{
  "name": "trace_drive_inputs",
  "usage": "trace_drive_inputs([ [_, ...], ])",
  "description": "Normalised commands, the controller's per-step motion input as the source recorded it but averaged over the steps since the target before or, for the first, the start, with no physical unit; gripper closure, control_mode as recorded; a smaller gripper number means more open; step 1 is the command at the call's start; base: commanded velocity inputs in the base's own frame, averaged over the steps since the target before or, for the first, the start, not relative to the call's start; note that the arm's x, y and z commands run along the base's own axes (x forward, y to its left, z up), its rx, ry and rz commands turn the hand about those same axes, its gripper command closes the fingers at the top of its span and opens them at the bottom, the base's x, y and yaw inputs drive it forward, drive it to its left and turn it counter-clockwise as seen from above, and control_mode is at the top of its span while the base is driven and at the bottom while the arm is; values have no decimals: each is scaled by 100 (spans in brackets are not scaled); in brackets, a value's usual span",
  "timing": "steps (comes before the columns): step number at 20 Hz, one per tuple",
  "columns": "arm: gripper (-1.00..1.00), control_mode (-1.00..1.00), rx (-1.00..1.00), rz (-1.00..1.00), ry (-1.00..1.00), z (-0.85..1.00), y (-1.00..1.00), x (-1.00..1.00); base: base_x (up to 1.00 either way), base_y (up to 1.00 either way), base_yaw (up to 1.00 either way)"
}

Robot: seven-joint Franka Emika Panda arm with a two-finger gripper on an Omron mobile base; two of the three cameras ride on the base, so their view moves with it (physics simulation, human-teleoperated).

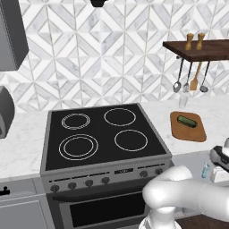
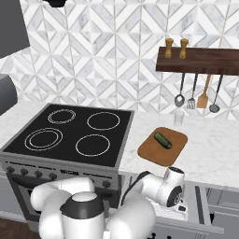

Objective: Place the appropriate cutting tool for cutting the cucumber skin on the cutting board.

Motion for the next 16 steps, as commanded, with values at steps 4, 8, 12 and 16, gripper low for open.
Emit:
trace_drive_inputs([
  [4, -100, -100, 0, 1, 16, 15, 4, -62, 0, 0, 0],
  [8, -100, -100, 0, 0, 15, 19, 8, -76, 0, 0, 0],
  [12, -100, -100, 0, 0, 19, 15, 6, -79, 0, 0, 0],
  [16, -100, -100, 0, 0, 10, 14, 2, -70, 0, 0, 0],
])
